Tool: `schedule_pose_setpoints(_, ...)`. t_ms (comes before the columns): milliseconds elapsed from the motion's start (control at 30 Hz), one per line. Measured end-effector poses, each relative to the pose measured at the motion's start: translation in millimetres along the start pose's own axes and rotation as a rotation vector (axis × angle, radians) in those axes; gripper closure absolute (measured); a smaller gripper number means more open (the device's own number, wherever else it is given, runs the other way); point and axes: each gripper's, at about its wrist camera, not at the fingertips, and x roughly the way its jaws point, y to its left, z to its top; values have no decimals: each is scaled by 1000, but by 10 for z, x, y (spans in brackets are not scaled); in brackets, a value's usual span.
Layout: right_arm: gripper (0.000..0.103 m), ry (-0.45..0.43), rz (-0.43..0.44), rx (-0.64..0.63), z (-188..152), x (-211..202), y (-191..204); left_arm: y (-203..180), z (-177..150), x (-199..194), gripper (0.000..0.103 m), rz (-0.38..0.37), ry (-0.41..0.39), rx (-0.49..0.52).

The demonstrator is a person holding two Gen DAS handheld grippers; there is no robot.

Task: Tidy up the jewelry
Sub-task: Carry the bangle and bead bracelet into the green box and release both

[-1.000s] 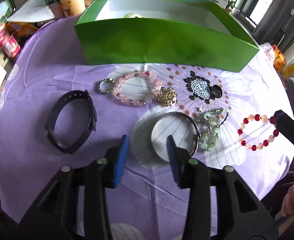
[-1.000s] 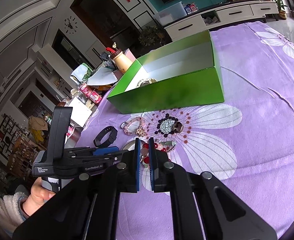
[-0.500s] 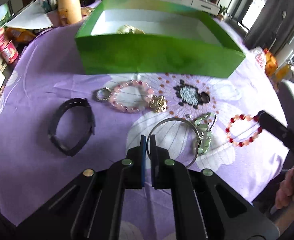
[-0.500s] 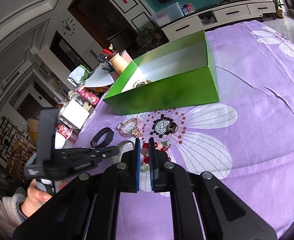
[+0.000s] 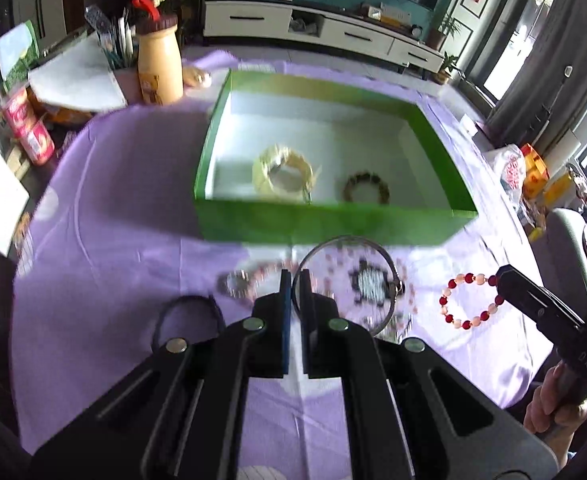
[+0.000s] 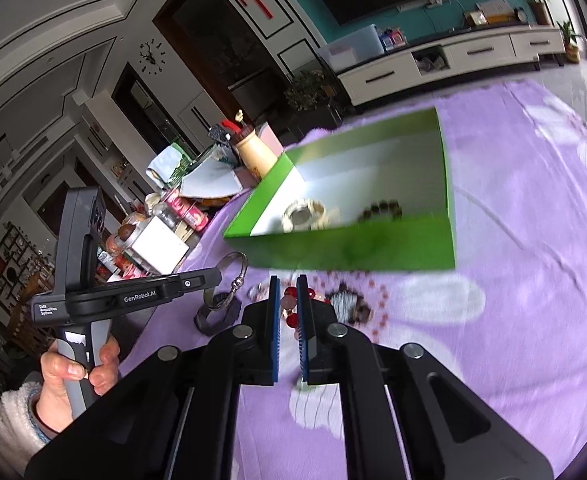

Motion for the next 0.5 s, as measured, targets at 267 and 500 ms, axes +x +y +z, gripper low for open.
schedule_pose_setpoints(267, 96, -24, -37, -16, 496, 272, -91, 26, 605, 251, 100, 7, 11, -39)
schedule_pose_setpoints(500, 96, -5, -100, 7, 873, 724, -325, -21, 1117, 790, 99, 41, 53, -74)
